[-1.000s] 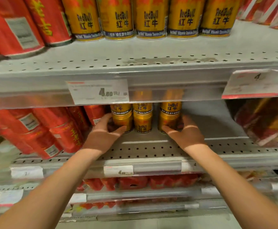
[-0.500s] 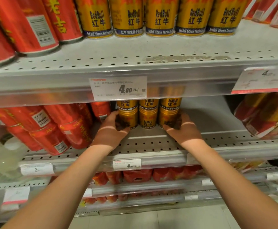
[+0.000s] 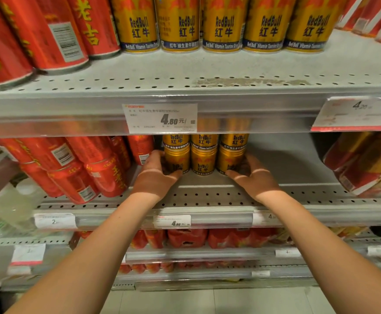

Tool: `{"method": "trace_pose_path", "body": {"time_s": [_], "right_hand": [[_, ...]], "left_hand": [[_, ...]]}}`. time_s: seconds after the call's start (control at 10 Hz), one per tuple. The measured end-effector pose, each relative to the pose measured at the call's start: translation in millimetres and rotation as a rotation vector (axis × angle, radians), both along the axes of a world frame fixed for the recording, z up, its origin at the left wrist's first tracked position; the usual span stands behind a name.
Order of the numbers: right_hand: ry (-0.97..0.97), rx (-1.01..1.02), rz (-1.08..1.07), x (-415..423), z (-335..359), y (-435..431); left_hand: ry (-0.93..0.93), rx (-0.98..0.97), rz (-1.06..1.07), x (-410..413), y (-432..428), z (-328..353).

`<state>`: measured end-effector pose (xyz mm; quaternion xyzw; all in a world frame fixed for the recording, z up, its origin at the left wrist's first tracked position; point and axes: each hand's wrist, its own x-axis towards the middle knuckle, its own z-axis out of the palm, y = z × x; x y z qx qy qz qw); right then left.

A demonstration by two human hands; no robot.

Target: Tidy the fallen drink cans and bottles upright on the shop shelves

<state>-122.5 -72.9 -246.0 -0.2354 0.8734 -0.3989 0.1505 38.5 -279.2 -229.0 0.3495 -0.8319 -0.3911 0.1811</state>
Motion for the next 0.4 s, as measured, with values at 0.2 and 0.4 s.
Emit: {"method": "trace_pose_path", "body": {"time_s": [0.2, 0.4], "right_hand": [[0.069, 0.075, 0.037, 7.9, 7.6, 4.5], [0.274, 0.177, -0.084, 49.9, 3.9, 45.9]], "left_hand": [[-0.133, -0.129, -0.064, 21.9, 1.5, -3.5], [-0.101, -0.275, -0.048, 50.9, 18.0, -9.0]]}}
